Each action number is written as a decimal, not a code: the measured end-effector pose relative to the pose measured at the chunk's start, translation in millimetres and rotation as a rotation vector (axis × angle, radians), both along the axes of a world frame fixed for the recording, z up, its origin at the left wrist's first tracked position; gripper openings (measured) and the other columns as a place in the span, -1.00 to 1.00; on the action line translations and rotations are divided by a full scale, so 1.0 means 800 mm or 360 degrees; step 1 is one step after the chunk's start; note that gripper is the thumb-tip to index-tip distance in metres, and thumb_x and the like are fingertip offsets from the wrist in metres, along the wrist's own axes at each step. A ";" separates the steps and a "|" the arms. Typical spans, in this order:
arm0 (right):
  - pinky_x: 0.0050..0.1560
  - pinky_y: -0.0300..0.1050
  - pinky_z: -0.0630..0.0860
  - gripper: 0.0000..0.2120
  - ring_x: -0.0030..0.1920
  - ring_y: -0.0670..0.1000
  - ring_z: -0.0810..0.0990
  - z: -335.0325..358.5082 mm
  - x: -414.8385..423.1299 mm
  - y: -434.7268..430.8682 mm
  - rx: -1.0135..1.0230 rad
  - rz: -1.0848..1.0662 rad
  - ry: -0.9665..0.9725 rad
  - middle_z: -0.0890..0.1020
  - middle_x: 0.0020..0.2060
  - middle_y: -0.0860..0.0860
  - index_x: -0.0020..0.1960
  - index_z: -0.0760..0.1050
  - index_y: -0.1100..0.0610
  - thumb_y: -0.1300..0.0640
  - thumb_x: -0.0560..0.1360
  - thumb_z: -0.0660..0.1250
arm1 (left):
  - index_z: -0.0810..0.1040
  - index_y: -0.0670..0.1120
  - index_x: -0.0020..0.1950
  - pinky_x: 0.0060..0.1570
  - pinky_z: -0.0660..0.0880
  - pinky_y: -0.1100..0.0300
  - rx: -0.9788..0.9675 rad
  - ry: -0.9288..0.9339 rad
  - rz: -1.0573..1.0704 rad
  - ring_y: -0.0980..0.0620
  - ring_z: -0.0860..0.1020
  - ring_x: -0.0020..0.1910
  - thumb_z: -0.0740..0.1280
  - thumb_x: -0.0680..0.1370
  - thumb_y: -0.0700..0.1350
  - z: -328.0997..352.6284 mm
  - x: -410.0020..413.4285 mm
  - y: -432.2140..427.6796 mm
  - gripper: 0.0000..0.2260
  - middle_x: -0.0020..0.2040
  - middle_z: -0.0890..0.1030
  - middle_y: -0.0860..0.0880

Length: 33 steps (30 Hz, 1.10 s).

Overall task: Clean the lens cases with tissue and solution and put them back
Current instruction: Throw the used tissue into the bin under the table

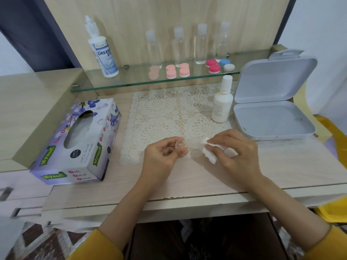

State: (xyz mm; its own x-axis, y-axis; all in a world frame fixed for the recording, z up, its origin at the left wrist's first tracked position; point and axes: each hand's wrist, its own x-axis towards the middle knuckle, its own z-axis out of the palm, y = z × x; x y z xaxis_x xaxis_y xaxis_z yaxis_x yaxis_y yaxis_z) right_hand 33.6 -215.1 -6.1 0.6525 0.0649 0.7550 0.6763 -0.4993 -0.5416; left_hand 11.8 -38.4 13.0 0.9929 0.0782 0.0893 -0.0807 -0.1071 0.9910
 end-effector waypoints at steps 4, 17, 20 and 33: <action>-0.17 -0.37 0.40 -0.84 -0.27 -0.12 0.51 0.007 -0.011 -0.002 0.0024 0.0165 0.0115 0.57 -0.29 -0.11 -0.26 0.61 0.22 0.12 0.38 0.36 | 0.61 -0.16 -0.06 -0.21 0.53 0.35 -0.0002 -0.0034 0.0094 0.11 0.64 -0.27 0.39 0.44 -0.21 0.010 0.005 0.004 -0.90 -0.33 0.66 0.07; -0.04 -0.40 0.45 -0.87 -0.07 -0.23 0.60 0.011 -0.003 0.013 0.0161 0.0401 0.0378 0.64 -0.10 -0.11 -0.20 0.65 0.12 0.08 0.34 0.38 | 0.59 -0.16 -0.04 -0.01 0.55 0.21 -0.0181 0.0068 -0.0165 0.05 0.62 -0.12 0.37 0.32 0.01 0.022 -0.010 -0.011 -0.69 -0.16 0.66 -0.05; -0.13 -0.38 0.48 -0.86 -0.08 -0.19 0.62 0.007 -0.004 0.014 0.0327 0.0432 0.0456 0.65 -0.13 -0.07 -0.16 0.64 0.09 0.07 0.32 0.40 | 0.51 -0.14 0.07 -0.10 0.55 0.26 -0.0189 0.0107 -0.0210 0.05 0.62 -0.09 0.41 0.31 -0.09 0.020 -0.014 -0.013 -0.64 -0.08 0.65 -0.09; -0.21 -0.27 0.53 -0.83 -0.28 -0.12 0.55 0.019 -0.008 0.009 0.0419 0.0347 0.0731 0.65 -0.22 -0.17 -0.15 0.62 -0.06 0.21 0.36 0.43 | 0.56 -0.17 -0.18 -0.33 0.51 0.32 -0.0161 0.0082 -0.0117 0.13 0.57 -0.31 0.37 0.44 -0.31 0.021 -0.013 -0.006 -0.94 -0.28 0.61 -0.04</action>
State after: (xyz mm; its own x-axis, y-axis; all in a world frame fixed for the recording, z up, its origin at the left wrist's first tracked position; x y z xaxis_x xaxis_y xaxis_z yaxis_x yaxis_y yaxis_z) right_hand 27.0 -208.0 9.4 0.9101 0.0829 0.4061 0.4145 -0.1831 -0.8915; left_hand 1.0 -43.4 29.9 0.9994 0.0112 0.0333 -0.0333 -0.0022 0.9994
